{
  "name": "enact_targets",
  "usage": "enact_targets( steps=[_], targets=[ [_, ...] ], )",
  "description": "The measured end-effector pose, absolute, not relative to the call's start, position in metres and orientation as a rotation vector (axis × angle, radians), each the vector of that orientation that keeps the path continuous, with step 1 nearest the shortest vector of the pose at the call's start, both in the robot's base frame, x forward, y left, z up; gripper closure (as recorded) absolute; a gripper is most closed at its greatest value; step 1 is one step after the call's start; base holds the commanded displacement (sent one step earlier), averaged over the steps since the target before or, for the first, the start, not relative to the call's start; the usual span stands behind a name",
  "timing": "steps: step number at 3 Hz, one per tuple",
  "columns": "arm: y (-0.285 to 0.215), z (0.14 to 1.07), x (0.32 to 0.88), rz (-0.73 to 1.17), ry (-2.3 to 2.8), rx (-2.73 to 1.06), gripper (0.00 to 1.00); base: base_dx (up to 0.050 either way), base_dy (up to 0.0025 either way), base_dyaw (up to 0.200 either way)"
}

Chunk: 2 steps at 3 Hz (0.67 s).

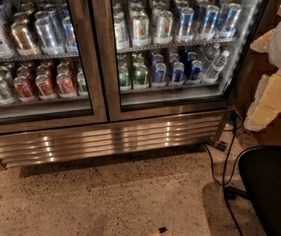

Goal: Open right fridge door

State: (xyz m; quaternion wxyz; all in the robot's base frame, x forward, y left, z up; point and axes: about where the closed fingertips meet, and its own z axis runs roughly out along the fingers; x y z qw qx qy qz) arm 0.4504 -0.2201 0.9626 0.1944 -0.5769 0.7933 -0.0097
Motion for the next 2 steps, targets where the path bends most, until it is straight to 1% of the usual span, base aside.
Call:
enact_targets(
  steps=[1, 2],
  targets=[
    [-0.2201, 0.9626, 0.4504, -0.027, 2.224, -1.617, 0.00, 0.049, 0.00002, 0.000],
    [-0.2200, 0.9626, 0.4506, -0.027, 2.224, -1.617, 0.00, 0.000, 0.00000, 0.000]
  ],
)
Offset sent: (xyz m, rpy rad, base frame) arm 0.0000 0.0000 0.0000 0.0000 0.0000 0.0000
